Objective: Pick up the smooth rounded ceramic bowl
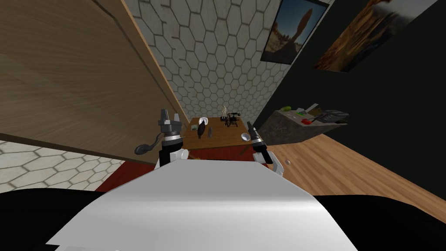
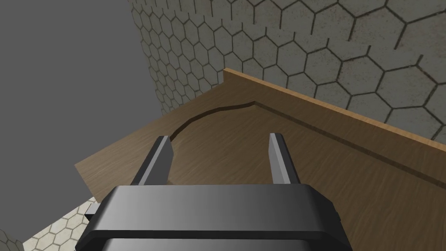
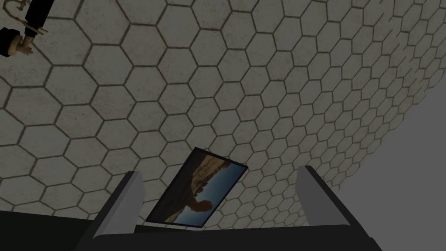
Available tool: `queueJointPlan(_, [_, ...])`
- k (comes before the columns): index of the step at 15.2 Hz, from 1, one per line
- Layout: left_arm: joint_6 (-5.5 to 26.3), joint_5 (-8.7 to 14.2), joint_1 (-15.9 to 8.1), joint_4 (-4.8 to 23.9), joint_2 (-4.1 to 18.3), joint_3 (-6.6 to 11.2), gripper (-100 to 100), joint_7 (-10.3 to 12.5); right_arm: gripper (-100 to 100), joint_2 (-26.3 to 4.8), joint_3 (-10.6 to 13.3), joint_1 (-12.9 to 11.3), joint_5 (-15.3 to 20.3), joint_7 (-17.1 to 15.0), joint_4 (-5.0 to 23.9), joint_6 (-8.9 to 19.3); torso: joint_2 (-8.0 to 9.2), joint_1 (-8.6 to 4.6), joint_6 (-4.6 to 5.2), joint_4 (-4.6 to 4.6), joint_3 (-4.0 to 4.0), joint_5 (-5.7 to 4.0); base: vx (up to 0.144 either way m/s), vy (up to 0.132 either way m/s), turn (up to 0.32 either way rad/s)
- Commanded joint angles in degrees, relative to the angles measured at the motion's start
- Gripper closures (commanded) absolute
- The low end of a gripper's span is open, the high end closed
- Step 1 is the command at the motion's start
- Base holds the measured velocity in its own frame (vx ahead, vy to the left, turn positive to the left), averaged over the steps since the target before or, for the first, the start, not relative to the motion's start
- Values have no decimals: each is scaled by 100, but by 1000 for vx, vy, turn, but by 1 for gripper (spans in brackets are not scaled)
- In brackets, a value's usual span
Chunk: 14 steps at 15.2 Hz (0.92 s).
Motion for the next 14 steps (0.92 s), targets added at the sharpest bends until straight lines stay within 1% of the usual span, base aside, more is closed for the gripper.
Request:
queueJointPlan(1, [0, 0, 0, 0, 0, 0, 0, 0, -100, -157, 17, -54, 33, 21, 182, -10, 0, 0, 0, 0, 0, 0, -1, 6, 32])
queueJointPlan(2, [0, 0, 0, 0, 0, 0, 0, 0, -100, -352, 115, -122, 161, 107, 380, -1, 0, -1, 2, 0, 0, 0, -1, 11, 108])
queueJointPlan(3, [0, 0, 0, 0, 0, 0, 0, 0, -100, -398, 115, -122, 161, 107, 450, -1, -1, -1, 0, 0, 0, 0, -1, 11, 118])
queueJointPlan(4, [0, 0, 0, 0, 0, 0, 0, 0, -100, -398, 115, -122, 161, 107, 450, -1, -1, 0, 1, 0, 0, 0, 0, 7, 41])
queueJointPlan(5, [0, 0, 0, 0, 0, 0, 0, 0, -100, -622, 221, -192, 296, 197, 635, 8, 0, 0, 2, 0, 0, 0, -1, 12, 136])
queueJointPlan(6, [0, 0, 0, 0, 0, 0, 0, 0, -100, -629, 221, -192, 296, 197, 733, 8, -1, 0, -2, 0, -1, 0, -1, 11, 139])
queueJointPlan(7, [0, 0, 0, 0, 0, 0, 0, 0, -100, -629, 221, -192, 296, 197, 733, 8, -1, 0, 1, 0, 0, 0, -1, 5, 33])
queueJointPlan(8, [0, 0, 0, 0, 0, 0, 0, 0, -100, -851, 335, -263, 439, 292, 930, 16, 0, -1, 3, 0, 0, 0, -3, 12, 131])
queueJointPlan(9, [0, 0, 0, 0, 0, 0, 0, 0, -100, -851, 335, -263, 439, 292, 1028, 16, 0, 0, -1, 0, 0, 0, -2, 12, 138])
queueJointPlan(10, [0, 0, 0, 0, 0, 0, 0, 0, -100, -1051, 457, -335, 588, 390, 1179, 23, 0, 0, 0, 0, 0, 0, -2, 17, 185])
queueJointPlan(12, [0, 0, 0, 0, 0, 0, 0, 0, -100, -1064, 457, -335, 588, 390, 1336, 23, -1, 2, -1, 0, 0, 0, -2, 13, 97])
queueJointPlan(13, [0, 0, 0, 0, 0, 0, 0, 0, -100, -1268, 584, -409, 742, 491, 1534, 29, -1, 1, 2, 0, 0, 1, 0, 15, 114])
queueJointPlan(14, [0, 0, 0, 0, 0, 0, 0, 0, -100, -1268, 584, -409, 742, 491, 1646, 29, -1, 2, 0, 0, 0, 1, 0, 15, 150])
